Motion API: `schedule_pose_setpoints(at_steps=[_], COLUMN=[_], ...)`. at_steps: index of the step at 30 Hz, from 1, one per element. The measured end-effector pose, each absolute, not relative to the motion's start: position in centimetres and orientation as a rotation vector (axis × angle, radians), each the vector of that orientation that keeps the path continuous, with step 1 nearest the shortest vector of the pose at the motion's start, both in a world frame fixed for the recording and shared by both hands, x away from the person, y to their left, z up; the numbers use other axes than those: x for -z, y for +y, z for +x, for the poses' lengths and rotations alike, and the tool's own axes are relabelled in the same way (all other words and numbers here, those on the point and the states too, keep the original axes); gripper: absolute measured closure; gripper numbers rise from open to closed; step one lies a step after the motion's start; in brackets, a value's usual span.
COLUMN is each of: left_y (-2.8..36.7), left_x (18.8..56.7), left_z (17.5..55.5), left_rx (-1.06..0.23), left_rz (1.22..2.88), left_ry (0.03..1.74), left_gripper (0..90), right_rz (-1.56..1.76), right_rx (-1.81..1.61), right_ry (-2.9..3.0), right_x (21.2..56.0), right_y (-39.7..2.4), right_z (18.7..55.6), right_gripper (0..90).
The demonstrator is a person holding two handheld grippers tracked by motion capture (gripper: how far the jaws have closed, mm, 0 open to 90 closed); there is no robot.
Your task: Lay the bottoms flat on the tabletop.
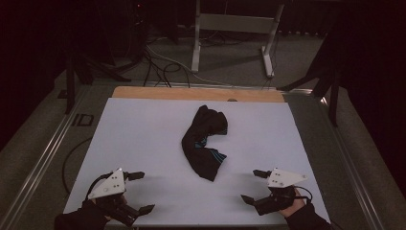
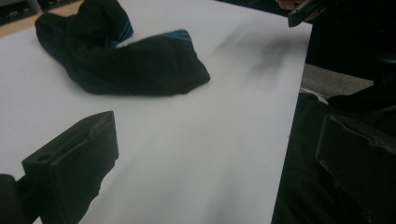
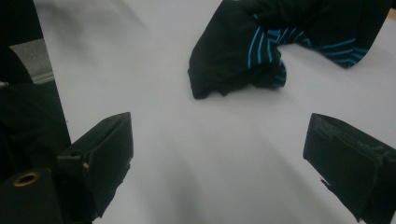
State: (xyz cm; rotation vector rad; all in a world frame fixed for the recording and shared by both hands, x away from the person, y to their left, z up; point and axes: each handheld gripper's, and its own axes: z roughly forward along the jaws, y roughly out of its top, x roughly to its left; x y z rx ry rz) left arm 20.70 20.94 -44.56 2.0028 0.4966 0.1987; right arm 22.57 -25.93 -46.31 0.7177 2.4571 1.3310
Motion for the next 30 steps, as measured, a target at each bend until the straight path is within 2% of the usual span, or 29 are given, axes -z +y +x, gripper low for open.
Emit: schedule_pose_setpoints(at_steps=[13,30], left_y=[20.2,17.9], left_x=[43.0,42.9], left_z=[22.6,25.2], left_rx=[-0.221,-0.237], left_rz=[1.99,2.027], left_ry=[0.494,0.501], left_gripper=[0.4,0.4], right_rz=[0.696,0.686], right_rx=[-1.37,-1.403], right_ry=[2.409,2.38], right_x=[43.3,43.1], right_y=[-25.2,-21.4], right_z=[24.8,28.4], right_gripper=[8.9,9.0])
